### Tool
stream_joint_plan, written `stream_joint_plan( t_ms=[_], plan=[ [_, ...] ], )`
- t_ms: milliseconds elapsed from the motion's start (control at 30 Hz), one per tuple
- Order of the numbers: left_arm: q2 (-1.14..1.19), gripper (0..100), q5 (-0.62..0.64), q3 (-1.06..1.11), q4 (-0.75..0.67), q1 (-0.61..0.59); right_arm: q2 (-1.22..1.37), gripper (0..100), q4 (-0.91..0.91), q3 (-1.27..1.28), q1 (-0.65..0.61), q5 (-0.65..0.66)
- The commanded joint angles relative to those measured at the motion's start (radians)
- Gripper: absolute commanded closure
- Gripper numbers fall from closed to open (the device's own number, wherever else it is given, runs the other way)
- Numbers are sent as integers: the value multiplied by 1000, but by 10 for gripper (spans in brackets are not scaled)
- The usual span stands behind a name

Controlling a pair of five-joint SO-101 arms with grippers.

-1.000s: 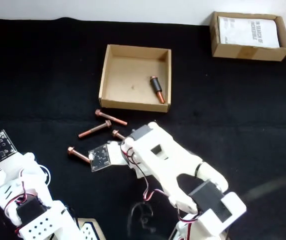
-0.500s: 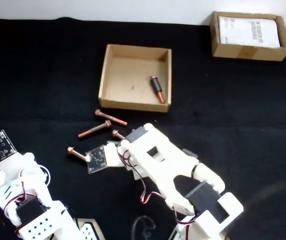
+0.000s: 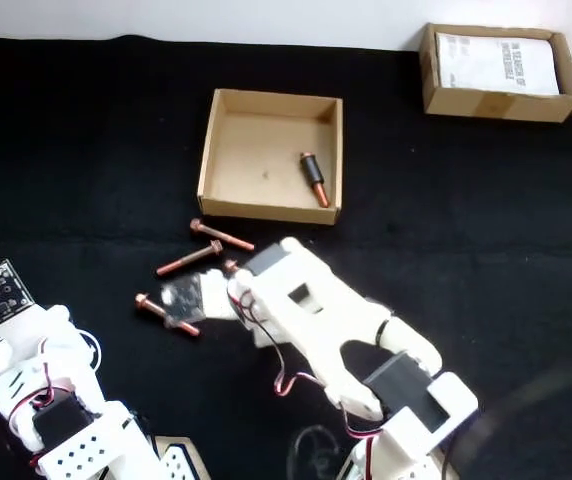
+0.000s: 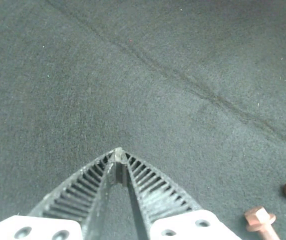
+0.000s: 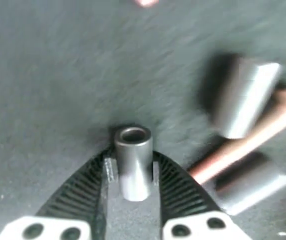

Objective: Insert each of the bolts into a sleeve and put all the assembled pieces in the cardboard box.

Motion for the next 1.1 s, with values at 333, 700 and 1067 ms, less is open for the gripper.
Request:
stream_joint_plan(
  t_ms=[333,700,1067],
  plan=[
    [-21,983,-8,18,-14,28,-10,991,314,-601,222,-224],
    [-25,983,-2,18,80,182,-15,991,731,-1107,344,-374],
    [-21,983,199,-145,215,259,-401,991,722,-739,394,-486]
  ],
)
